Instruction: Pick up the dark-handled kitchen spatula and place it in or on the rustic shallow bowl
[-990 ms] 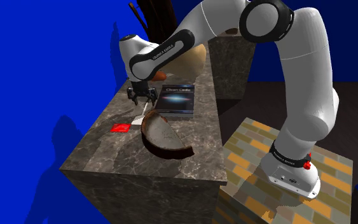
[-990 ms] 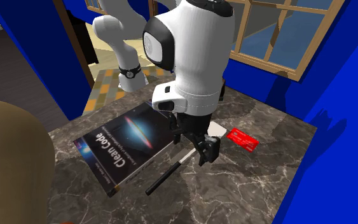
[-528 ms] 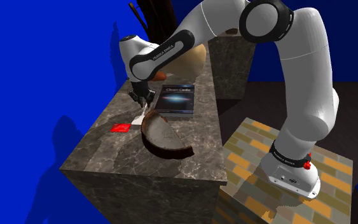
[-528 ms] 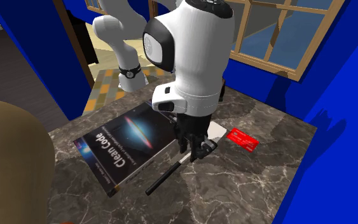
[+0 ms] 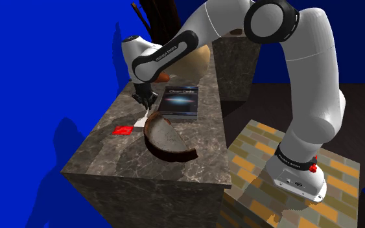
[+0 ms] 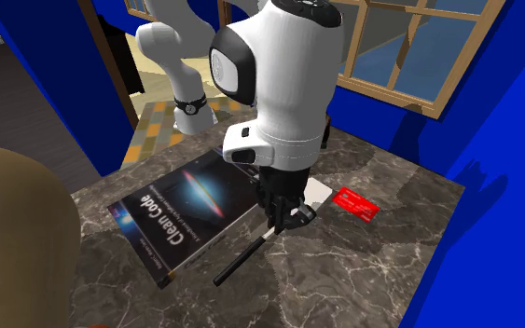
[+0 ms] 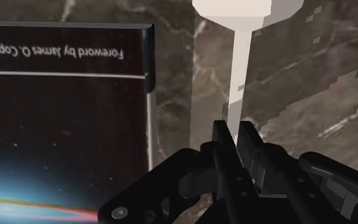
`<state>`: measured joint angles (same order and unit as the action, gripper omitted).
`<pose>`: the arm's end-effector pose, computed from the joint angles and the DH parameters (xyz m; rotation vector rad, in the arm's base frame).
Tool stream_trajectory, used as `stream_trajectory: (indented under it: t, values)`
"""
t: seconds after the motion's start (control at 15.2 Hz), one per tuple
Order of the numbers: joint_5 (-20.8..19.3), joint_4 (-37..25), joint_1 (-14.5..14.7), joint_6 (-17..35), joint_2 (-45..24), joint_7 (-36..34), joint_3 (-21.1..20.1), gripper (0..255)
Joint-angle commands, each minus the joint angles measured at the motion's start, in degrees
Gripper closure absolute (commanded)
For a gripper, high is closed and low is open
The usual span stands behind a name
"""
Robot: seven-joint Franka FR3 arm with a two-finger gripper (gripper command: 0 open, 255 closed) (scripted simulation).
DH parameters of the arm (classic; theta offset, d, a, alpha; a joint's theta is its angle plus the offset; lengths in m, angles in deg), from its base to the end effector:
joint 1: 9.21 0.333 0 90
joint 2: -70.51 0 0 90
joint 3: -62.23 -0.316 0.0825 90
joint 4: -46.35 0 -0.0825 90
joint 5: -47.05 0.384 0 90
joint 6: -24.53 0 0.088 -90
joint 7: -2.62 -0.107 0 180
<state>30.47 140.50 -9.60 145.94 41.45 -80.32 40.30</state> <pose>0.6455 0.2072 0.3384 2.7541 -1.4445 0.0916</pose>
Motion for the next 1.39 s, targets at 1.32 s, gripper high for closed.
stream_trajectory:
  t: [1.32]
  values:
    - [2.9, -9.1, -0.2, -13.6, 5.0, 2.6, -1.5, 255]
